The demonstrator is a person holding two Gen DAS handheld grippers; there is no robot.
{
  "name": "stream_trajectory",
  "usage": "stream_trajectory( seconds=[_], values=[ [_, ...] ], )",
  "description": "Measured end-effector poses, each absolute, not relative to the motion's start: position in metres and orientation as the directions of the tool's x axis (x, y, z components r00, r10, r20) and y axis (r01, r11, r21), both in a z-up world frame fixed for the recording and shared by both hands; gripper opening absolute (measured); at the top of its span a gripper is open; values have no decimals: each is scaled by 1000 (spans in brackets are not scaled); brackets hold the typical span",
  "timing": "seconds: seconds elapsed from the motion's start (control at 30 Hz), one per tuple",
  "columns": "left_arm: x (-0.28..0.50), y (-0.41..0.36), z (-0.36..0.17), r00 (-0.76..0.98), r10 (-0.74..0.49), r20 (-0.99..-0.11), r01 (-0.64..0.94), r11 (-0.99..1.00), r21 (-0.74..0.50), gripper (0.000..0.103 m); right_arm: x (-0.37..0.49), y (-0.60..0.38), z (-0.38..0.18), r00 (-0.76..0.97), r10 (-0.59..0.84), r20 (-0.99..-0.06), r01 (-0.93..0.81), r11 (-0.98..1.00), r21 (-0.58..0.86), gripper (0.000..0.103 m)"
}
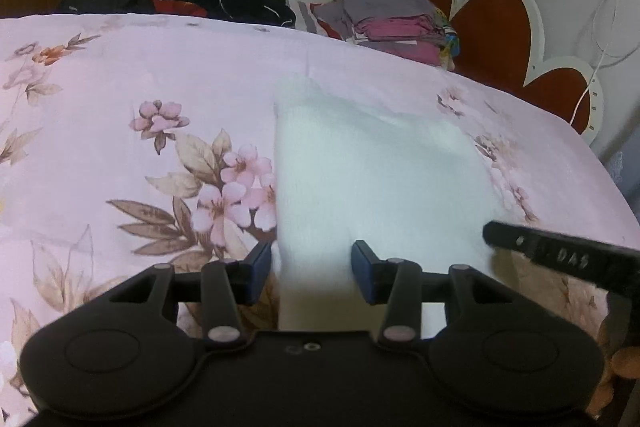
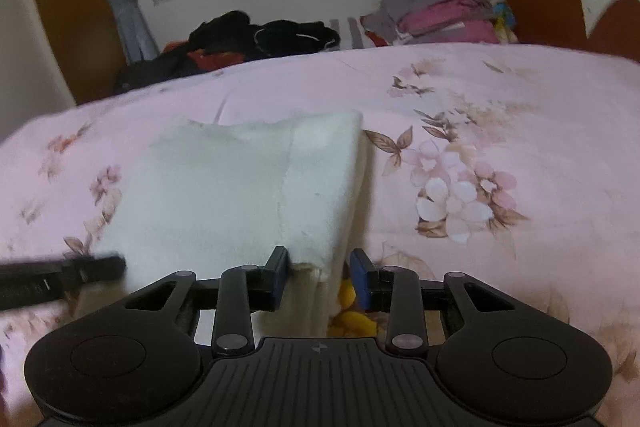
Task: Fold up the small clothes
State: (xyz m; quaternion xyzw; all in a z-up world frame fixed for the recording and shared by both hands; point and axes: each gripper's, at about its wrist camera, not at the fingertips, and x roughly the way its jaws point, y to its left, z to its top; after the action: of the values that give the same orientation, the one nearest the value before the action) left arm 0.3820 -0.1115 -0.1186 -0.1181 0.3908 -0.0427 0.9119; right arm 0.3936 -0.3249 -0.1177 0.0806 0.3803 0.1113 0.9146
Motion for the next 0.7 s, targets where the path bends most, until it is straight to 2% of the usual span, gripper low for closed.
stream_trajectory(
  seconds=[0.1, 0.3, 0.7],
  values=[
    [374, -114, -118, 680, -185, -709, -5, 966, -257, 42, 380, -325, -108, 680, 305, -667, -166, 950, 266, 34],
    [358, -120, -128, 657, -193, -729, 2, 967, -254, 43, 345, -318, -111, 644, 321, -695, -205, 947, 247, 34],
    [351, -124, -129, 639, -200, -743, 37, 972, -231, 45, 315, -318, -127, 607, 247, -755, -133, 969, 210, 34]
  ],
)
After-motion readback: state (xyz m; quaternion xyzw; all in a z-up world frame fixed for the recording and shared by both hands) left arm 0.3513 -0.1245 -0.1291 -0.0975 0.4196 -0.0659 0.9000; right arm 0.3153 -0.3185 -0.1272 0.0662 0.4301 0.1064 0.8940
